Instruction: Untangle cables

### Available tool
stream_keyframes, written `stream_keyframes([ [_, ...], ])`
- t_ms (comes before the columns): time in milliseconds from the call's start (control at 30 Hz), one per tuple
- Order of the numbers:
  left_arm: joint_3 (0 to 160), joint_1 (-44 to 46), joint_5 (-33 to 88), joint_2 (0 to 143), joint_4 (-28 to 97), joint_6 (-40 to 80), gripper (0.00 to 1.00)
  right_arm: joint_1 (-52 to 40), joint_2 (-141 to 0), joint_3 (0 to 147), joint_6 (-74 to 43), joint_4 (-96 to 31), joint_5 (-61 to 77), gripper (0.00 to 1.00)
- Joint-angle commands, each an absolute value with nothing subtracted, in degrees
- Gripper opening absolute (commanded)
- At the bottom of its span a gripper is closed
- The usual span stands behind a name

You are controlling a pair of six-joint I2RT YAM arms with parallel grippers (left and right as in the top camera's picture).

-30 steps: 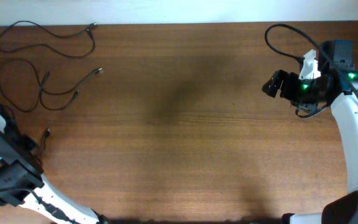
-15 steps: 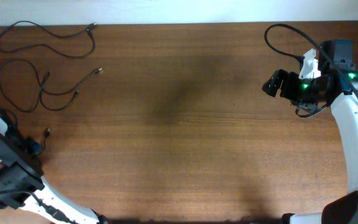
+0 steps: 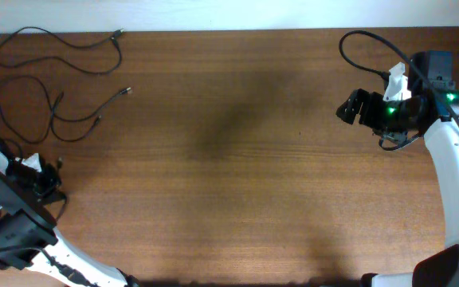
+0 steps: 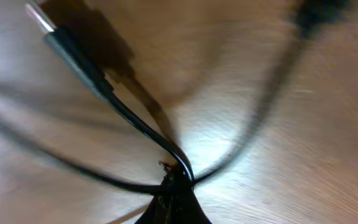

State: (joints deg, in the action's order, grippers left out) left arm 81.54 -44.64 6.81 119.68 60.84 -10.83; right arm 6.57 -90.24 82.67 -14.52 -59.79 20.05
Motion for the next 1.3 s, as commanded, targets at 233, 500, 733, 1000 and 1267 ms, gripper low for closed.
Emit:
stream_keyframes([
  [233, 81.7, -44.2, 18.9, 121.4, 61.4, -21.5, 0.00, 6.8, -90.2, 82.9, -14.0, -59.6, 20.4, 0.98],
  [500, 87.2, -44.2, 18.7, 116.1, 61.9, -21.5, 0.02, 6.8, -90.2, 82.9, -14.0, -59.6, 20.4, 0.99],
  [733, 90.4, -44.4, 18.6, 114.6, 59.5, -17.7, 0.25, 6.8, -90.2, 82.9, -14.0, -59.7, 20.4, 0.99],
  [1000, 89.1, -44.7, 0.8, 114.7, 54.4, -1.7, 0.02, 6.8, -90.2, 82.9, -14.0, -60.5, 20.8, 0.98],
  [1267, 85.0, -44.5, 0.6, 117.8, 53.1, -1.7, 0.00, 6.8, -90.2, 82.9, -14.0, -60.8, 20.9, 0.98],
])
